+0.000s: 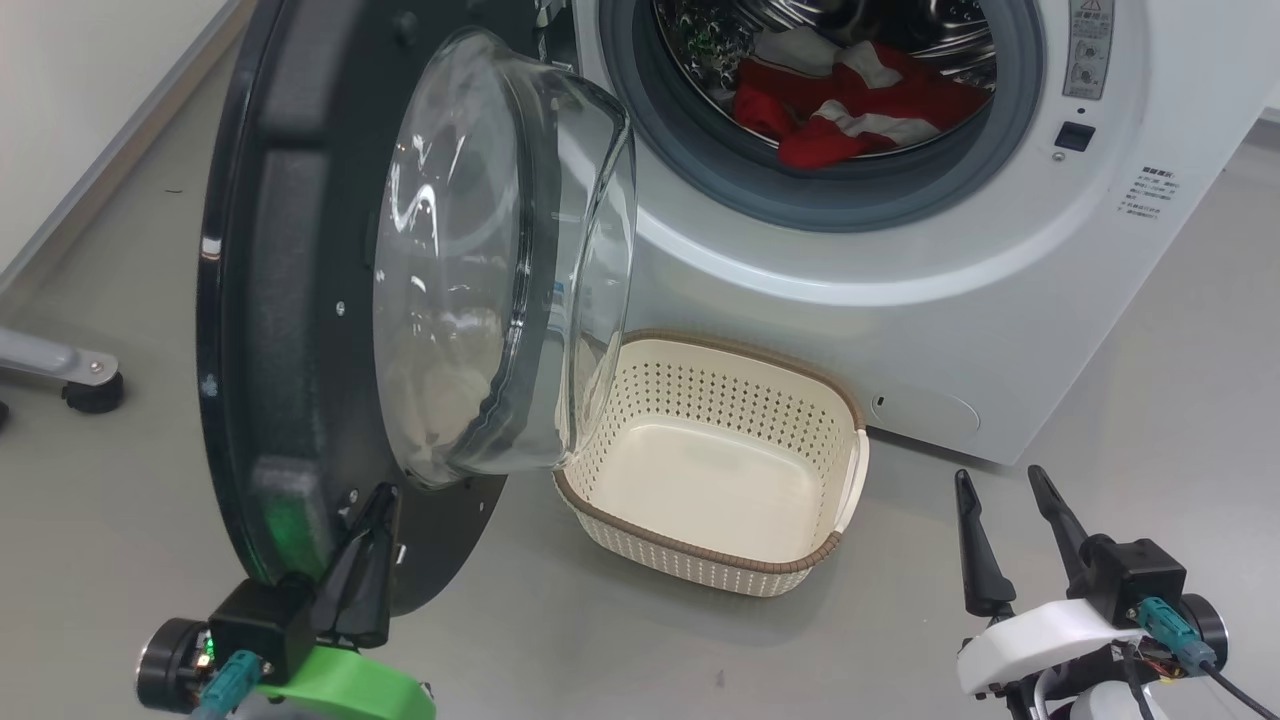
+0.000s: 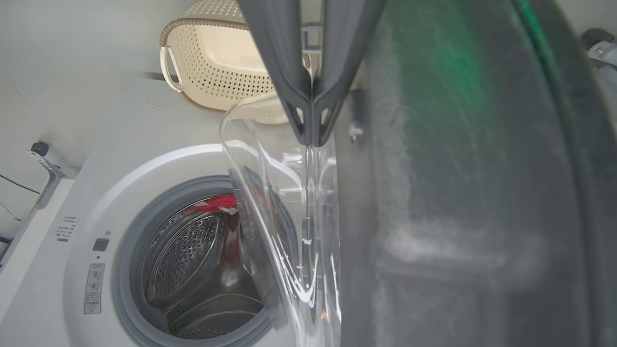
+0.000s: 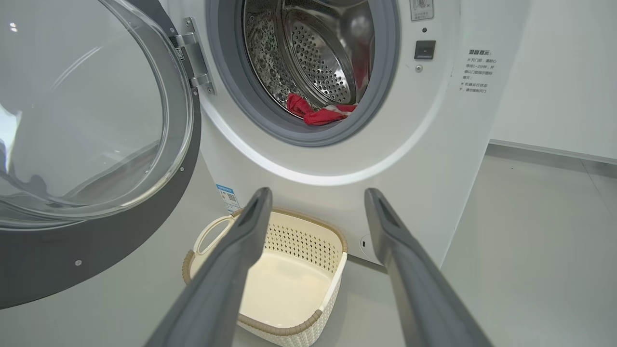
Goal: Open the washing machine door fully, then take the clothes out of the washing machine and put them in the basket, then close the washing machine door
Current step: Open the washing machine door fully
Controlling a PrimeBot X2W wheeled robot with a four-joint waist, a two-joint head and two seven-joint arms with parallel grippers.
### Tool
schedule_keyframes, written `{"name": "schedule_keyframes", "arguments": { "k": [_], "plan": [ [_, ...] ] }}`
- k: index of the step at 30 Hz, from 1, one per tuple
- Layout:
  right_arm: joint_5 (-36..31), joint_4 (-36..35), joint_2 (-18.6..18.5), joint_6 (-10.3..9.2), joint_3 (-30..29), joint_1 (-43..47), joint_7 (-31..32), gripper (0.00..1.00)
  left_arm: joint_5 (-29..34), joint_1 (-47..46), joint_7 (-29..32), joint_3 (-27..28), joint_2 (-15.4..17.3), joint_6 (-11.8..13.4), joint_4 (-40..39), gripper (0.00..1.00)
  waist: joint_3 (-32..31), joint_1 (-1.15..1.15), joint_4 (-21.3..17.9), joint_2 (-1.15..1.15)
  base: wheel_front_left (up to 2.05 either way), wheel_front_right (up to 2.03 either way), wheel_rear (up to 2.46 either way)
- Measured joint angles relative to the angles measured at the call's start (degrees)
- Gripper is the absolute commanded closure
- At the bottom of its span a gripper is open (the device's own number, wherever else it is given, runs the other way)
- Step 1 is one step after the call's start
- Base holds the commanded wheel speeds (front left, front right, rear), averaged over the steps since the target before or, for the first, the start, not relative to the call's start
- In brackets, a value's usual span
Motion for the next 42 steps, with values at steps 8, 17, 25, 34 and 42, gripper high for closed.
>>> {"name": "schedule_keyframes", "arguments": {
  "k": [8, 17, 25, 34, 42],
  "plan": [
    [-0.11, -0.03, 0.01, -0.01, -0.96, -0.36, 0.00, 0.00, -0.85, -0.03, -1.62, 4.80, 0.55, 1.05, 1.88, 1.00, 0.67, 0.00, -0.26, 0.00, 0.00, 0.00, 0.00],
    [-0.64, -0.11, 0.02, 0.01, -1.46, -1.18, 0.00, 0.00, -2.81, -0.17, -3.24, 9.37, 0.94, 1.47, 4.63, 1.00, 1.77, 0.00, -0.86, 0.00, 0.00, 0.00, 0.00],
    [-2.13, -0.11, 0.01, 0.24, -1.74, -1.91, 0.00, 0.00, -3.75, -1.90, -4.39, 12.69, 1.31, 1.72, 7.54, 1.00, 3.09, 0.00, -1.35, 0.00, 0.00, 0.00, 0.00],
    [-2.72, -0.04, -0.01, 0.76, -2.31, -2.56, 0.00, 0.00, -4.34, -3.93, -5.48, 15.33, 1.49, 1.74, 10.67, 1.00, 4.13, 0.00, -1.80, 0.00, 0.00, 0.00, 0.00],
    [-3.04, 0.23, -0.02, 1.08, -2.70, -2.66, 0.00, 0.00, -4.92, -5.14, -6.04, 18.03, 1.47, 1.91, 13.43, 1.00, 4.10, 0.00, -1.85, 0.00, 0.00, 0.00, 0.00]
  ]
}}
